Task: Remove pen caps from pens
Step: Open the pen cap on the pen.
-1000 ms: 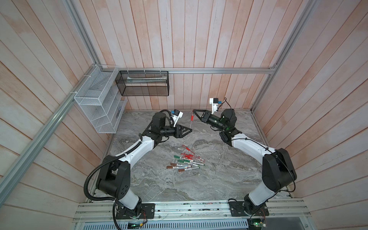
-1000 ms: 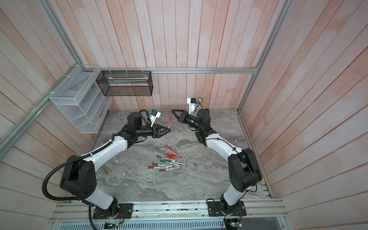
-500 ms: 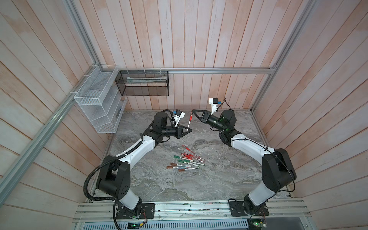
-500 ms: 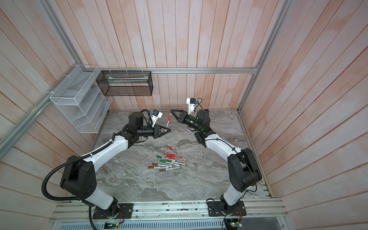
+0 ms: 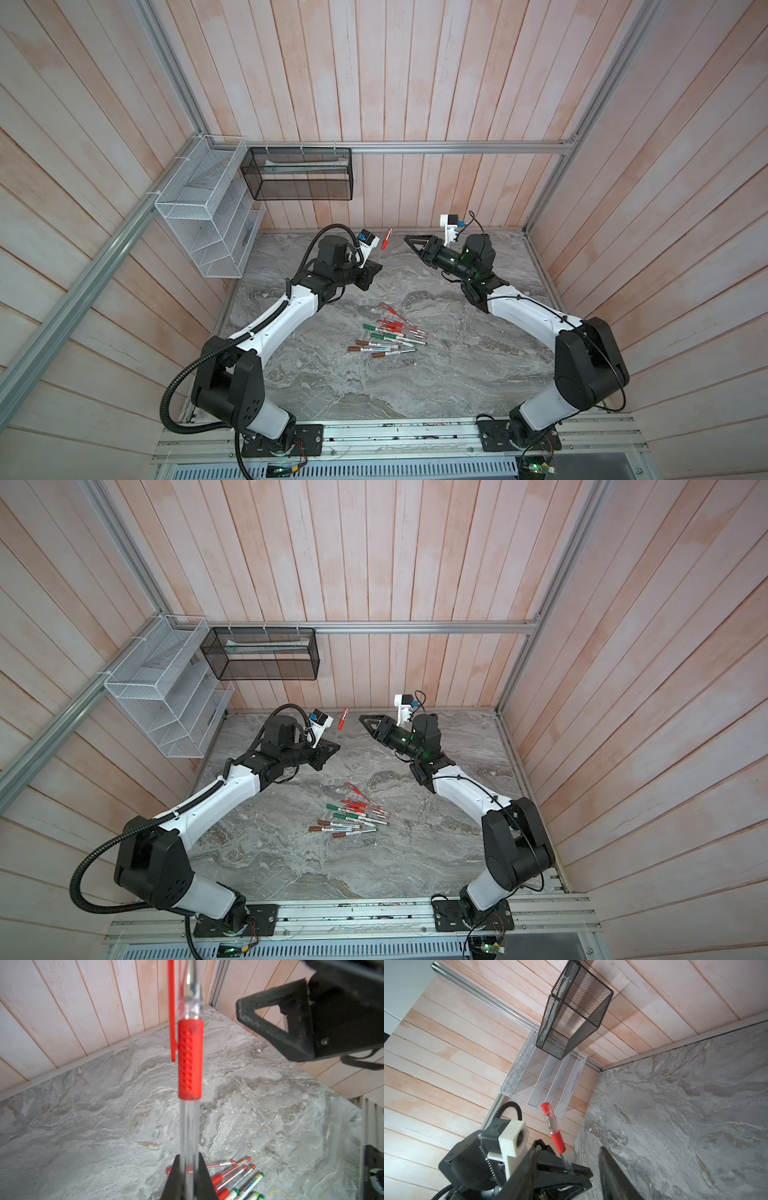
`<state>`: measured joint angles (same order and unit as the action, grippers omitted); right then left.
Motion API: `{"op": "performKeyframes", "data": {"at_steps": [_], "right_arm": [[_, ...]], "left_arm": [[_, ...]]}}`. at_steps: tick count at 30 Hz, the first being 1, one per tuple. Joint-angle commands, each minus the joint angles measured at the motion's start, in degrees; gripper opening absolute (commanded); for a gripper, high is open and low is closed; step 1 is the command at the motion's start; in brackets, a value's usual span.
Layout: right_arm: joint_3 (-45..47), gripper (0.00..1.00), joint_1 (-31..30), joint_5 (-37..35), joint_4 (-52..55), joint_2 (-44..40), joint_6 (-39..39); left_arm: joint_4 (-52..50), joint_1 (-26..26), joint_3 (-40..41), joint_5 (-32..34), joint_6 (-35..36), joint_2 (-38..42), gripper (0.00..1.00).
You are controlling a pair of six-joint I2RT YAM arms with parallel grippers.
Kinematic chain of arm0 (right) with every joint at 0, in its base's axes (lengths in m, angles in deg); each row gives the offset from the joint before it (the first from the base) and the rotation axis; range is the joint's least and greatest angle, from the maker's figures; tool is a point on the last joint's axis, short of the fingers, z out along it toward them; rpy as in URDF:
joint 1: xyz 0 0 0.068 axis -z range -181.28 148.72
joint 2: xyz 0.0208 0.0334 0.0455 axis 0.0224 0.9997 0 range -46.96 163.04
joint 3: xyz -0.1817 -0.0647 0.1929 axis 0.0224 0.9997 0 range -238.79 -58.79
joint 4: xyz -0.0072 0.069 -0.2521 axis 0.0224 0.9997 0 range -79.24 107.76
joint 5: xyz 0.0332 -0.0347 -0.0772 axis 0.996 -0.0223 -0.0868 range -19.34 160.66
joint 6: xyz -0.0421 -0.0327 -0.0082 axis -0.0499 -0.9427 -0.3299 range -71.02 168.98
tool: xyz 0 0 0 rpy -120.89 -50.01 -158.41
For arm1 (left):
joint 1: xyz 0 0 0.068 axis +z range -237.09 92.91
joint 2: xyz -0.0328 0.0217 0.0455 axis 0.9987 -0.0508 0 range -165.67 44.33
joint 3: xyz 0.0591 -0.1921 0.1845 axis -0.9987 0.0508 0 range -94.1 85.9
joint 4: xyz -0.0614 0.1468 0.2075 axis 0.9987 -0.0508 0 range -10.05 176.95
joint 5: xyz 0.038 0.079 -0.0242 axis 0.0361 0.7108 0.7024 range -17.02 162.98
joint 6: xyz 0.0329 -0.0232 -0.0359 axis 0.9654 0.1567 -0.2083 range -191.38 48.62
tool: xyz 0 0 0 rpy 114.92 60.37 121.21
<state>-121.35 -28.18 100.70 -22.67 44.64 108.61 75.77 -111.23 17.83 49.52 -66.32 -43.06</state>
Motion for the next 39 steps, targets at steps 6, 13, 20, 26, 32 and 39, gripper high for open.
{"op": "performKeyframes", "data": {"at_steps": [6,13,20,26,32,39], "right_arm": [[-7.17,0.49,-2.17,-0.56,2.00,4.51,0.66],[-8.69,0.38,-2.62,0.27,1.86,7.09,0.74],[-8.89,0.21,-2.99,1.03,1.24,7.92,0.83],[-8.54,0.00,-2.71,1.32,1.53,7.39,0.32],[-6.64,0.00,2.31,0.33,0.40,3.30,0.91],[-8.57,0.00,12.03,1.51,4.68,-2.34,-1.05]], "left_arm": [[-1.48,-2.17,0.79,3.47,5.09,0.57,0.00],[-1.39,-3.03,0.82,3.26,5.05,0.21,0.00],[-1.52,-4.14,0.75,3.53,5.32,-0.20,0.00],[-1.62,-4.55,0.75,4.14,5.60,-0.45,0.00],[-0.15,-5.15,3.12,3.73,5.27,-0.34,0.00],[0.28,-10.32,7.46,7.34,11.63,-0.87,0.00]]}}
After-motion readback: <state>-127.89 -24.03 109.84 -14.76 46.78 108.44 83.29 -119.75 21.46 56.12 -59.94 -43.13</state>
